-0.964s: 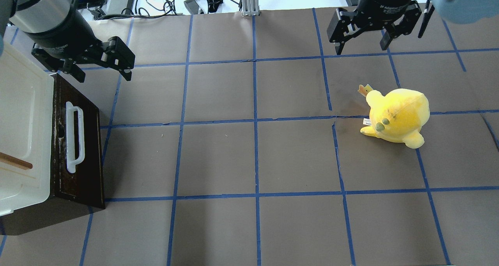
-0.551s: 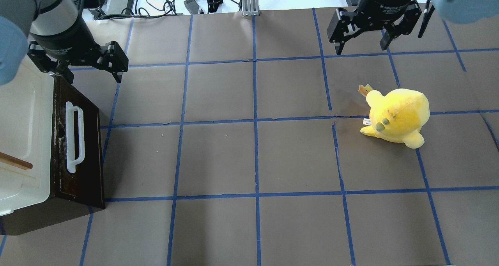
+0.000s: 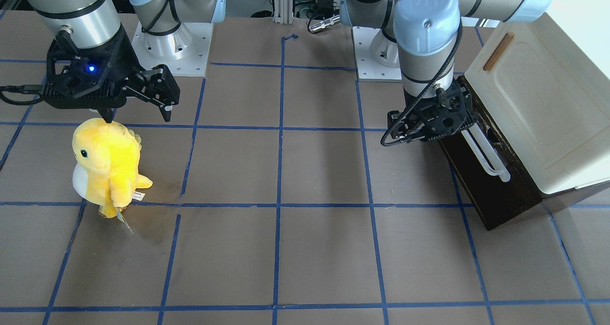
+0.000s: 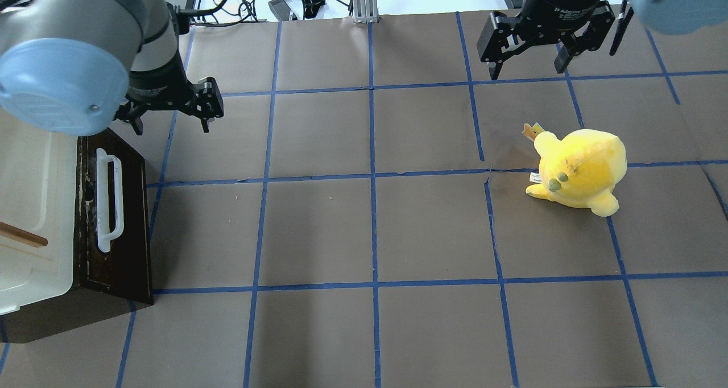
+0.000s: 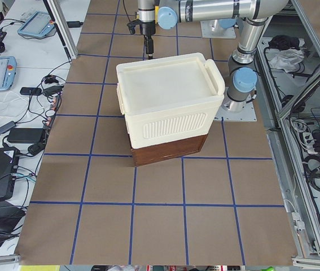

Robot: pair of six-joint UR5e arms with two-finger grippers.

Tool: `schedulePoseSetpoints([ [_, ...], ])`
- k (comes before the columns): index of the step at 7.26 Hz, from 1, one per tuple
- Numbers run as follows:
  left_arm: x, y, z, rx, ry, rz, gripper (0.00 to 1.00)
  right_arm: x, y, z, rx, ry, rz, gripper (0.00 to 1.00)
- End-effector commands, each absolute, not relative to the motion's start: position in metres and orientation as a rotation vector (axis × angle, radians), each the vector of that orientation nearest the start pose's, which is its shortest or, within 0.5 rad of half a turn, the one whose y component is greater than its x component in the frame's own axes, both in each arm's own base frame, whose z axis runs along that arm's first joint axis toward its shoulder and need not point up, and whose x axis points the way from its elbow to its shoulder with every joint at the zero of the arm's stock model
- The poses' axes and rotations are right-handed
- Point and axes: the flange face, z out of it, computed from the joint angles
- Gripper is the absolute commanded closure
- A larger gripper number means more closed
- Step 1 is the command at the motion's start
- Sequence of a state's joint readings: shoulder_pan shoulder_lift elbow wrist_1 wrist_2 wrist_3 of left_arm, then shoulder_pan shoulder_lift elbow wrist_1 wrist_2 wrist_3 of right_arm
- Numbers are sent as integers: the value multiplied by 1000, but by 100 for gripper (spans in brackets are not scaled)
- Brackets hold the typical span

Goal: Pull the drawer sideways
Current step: 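Move the left gripper down to the white handle of the wooden drawer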

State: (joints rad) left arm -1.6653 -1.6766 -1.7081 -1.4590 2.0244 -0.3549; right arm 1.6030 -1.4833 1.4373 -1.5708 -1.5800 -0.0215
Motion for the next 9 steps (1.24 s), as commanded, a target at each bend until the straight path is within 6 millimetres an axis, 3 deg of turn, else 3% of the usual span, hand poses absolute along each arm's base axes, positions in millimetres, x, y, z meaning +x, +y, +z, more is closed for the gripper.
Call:
schedulePoseSetpoints([
  [1, -130, -500, 344, -292, 2407, 53, 0, 149, -529, 509, -84, 3149, -73, 0],
  [2, -132, -501, 327, -267, 2372, 82, 0, 149, -529, 509, -84, 3149, -73, 0],
  [5, -112, -502, 274, -79, 2047, 129, 0, 149, -529, 509, -84, 3149, -73, 0],
  [9, -107, -523, 219, 43, 1905, 175, 0, 149, -529, 509, -84, 3149, -73, 0],
])
